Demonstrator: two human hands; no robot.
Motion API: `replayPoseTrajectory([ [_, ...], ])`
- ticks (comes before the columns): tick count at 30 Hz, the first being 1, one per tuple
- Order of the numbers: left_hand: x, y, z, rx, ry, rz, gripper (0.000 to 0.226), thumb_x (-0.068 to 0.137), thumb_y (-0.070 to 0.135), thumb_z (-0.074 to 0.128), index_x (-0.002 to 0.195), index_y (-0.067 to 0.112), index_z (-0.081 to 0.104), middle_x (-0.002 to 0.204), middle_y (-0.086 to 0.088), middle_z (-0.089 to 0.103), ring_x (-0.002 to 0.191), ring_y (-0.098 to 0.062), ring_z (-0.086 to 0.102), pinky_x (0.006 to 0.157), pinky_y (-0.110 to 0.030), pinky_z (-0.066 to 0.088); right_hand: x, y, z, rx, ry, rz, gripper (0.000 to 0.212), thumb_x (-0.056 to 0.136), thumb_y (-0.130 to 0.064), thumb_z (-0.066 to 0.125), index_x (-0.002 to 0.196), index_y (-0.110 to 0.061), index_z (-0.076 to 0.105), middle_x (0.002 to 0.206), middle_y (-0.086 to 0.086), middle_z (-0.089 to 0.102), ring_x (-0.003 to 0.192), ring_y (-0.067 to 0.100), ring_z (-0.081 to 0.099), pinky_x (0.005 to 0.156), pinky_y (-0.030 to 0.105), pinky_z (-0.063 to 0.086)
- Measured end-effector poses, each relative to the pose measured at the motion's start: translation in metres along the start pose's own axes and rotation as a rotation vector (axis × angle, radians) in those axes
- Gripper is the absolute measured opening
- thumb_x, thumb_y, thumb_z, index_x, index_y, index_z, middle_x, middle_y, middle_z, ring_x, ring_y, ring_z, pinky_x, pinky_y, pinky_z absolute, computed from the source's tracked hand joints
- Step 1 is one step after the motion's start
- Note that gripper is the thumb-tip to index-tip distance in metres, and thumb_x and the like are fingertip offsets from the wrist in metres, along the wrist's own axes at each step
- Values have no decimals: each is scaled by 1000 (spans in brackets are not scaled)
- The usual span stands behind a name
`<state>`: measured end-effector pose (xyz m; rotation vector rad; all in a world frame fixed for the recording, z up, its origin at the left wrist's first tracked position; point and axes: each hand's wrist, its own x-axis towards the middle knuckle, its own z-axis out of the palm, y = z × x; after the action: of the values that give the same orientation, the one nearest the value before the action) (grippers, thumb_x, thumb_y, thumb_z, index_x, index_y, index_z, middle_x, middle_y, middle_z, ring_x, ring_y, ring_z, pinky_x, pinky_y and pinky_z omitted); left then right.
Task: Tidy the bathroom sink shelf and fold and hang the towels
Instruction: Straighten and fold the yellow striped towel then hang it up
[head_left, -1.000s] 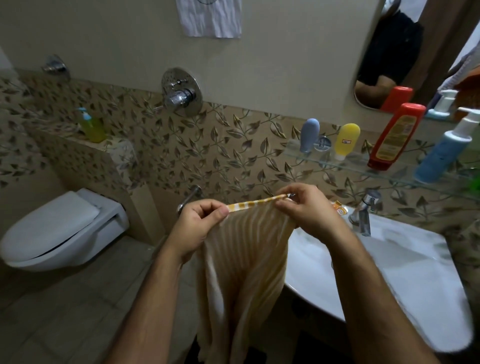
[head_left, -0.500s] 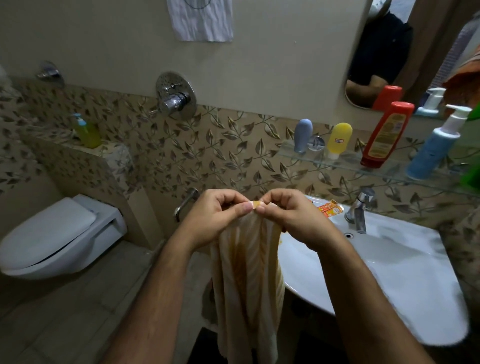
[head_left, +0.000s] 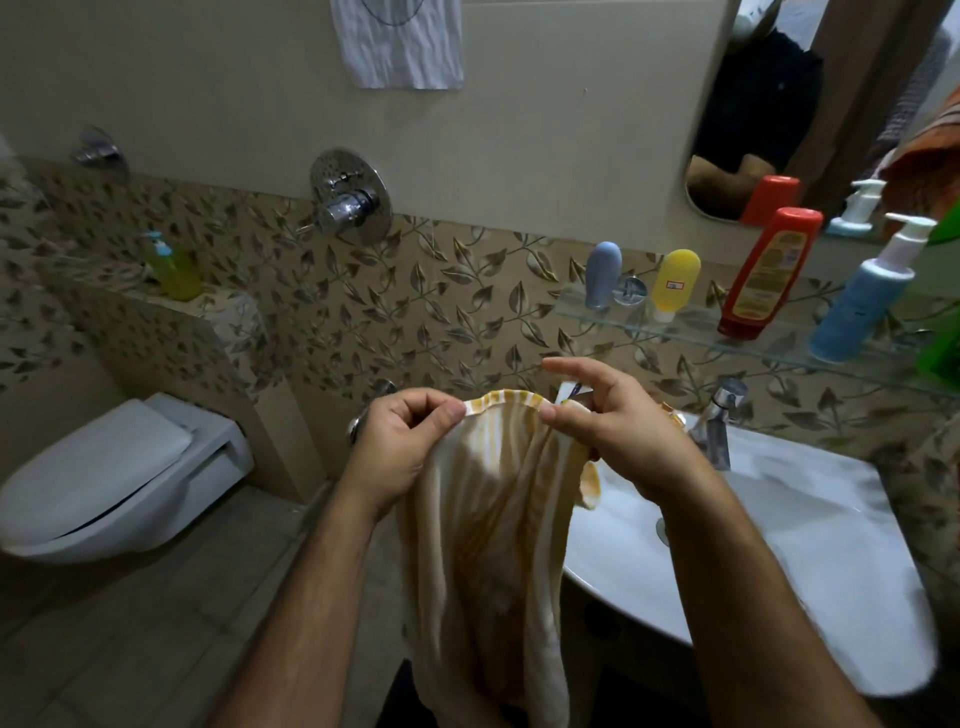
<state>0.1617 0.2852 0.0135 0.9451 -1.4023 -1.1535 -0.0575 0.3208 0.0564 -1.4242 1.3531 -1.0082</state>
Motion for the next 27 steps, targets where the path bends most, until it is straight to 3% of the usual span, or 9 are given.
replayPoseTrajectory([
  [4,6,6,-1,94,-56,0,17,86,15,70,70,22,74,69,8,70,68,-1,61,65,-15,47,-1,-5,-4,89,-4,-62,24,92,-12,64,114,-22,69,72,-9,66,68,6,62,57,19,48],
  [8,11,10,-11,188,82,65,14,89,11,68,76,12,73,68,7,69,68,1,60,66,-14,47,5,-1,-29,113,485,-82,16,93,-13,63,97,-25,72,89,2,69,81,19,65,72,37,52],
  [9,13,11,-14,194,108,74,14,89,9,67,77,8,73,69,7,69,67,0,60,66,-13,47,5,-1,-34,98,491,-77,16,93,-14,63,98,-25,72,93,0,69,87,19,66,74,37,53],
  [11,14,12,-12,205,101,58,13,89,9,67,77,8,73,69,6,70,67,0,61,67,-14,48,2,-3,-32,74,277,-63,18,93,-13,62,100,-25,73,97,-2,70,93,17,66,79,32,52],
  [15,15,14,6,264,-61,40,11,88,13,69,78,16,74,73,6,71,72,-4,62,70,-19,48,2,-8,-1,-24,-12,-92,33,91,-12,66,120,-27,67,107,20,68,95,30,67,77,34,55],
  [18,14,18,11,302,-232,50,9,89,15,68,82,14,74,78,1,72,76,-6,64,72,-20,49,6,-3,15,26,-202,-77,28,92,-7,64,119,-14,65,91,-5,70,72,-1,66,60,13,48],
  [20,14,21,11,316,-285,66,8,89,15,69,84,13,75,81,-2,74,78,-6,66,74,-21,50,8,4,20,-15,-212,-81,6,92,-13,66,95,-11,71,67,-11,60,55,-1,51,53,18,38],
  [22,11,20,10,281,-286,59,9,89,14,67,84,14,75,79,1,73,77,-4,65,71,-18,49,8,6,17,-52,-154,-76,10,90,-17,68,81,-12,69,59,-8,54,53,4,45,51,21,34],
  [27,1,-2,-5,128,-238,-148,16,83,31,69,71,24,75,67,8,67,64,-1,59,58,-16,44,7,-7,-2,20,-29,-69,11,92,-11,64,84,-4,68,61,-2,58,49,2,50,45,15,39],
])
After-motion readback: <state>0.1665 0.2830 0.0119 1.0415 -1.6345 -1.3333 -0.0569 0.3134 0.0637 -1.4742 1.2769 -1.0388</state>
